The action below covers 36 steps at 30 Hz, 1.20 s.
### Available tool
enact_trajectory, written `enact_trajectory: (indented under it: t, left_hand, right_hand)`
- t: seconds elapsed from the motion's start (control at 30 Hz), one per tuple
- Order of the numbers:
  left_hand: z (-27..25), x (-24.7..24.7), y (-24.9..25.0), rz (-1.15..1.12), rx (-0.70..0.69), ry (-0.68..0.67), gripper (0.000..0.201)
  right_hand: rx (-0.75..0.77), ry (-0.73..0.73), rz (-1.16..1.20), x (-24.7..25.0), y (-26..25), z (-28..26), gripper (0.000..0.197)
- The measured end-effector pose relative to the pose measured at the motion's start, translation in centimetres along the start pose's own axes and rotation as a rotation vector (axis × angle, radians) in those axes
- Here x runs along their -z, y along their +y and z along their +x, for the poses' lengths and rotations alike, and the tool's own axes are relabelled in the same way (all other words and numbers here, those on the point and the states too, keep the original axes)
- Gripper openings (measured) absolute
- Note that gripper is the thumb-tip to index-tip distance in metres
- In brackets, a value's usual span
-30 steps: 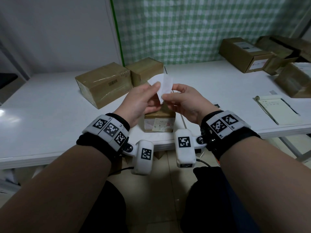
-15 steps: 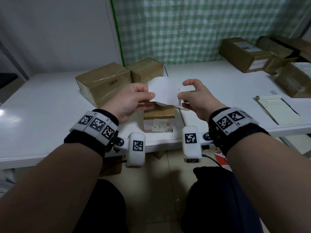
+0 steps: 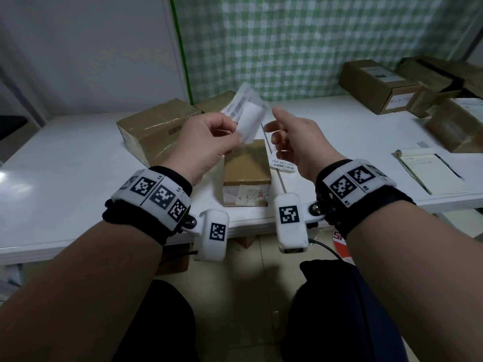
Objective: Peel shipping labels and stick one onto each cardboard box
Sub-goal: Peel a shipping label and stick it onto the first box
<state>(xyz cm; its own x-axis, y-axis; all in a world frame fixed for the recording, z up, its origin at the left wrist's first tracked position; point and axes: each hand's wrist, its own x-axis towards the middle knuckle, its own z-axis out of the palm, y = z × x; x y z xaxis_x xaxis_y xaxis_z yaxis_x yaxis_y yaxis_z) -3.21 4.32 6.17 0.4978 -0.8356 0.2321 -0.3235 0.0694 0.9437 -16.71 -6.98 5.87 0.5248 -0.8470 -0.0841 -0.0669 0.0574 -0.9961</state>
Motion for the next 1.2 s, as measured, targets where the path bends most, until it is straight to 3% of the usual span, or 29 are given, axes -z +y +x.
enact_trajectory:
  t: [0.1,0.27,0.37,0.5,0.67,0.8,1.2]
  left_hand:
    - [-0.3,-0.2,-0.1,0.191,-0.105,-0.016,0.024]
    - [-0.5,-0.5,-0.8,0.418,-0.188,-0.021,0.015]
    - [-0.5,-0.6,-1.3,0.39,-0.166,-0.015,0.016]
    - [-0.9,-0.7,-1.5,0.305,-0.134,-0.007,0.016]
    - [-0.9,-0.7,-2.2,0.062,0.084,0.055,0.02]
    - [-1.0,-0.5,-3.5,0.047,0.22,0.03,0.026]
    - [-1.5,-0.9,-4.4,0.164,0.191,0.08,0.029]
  right_hand:
    - [-0.01,-0.072,0.054,-0.2,-0.3,-0.1,0.039]
    - [-0.005,-0.042,0.097,-0.1,0.4,-0.2,0.017]
    - [-0.015,-0.006,0.159,-0.2,0.9,-0.3,0.01]
    - [-0.002,0.053,0.194,-0.3,1.5,-0.4,0.031]
    - [0.027,0.022,0.134,-0.4,3.0,-0.5,0.032]
    - [0.012,-0.005,0.133,-0.6,4.0,-0.9,0.025]
    - [0.002,0.009,0.05,-0.3,5.1,-1.3,0.022]
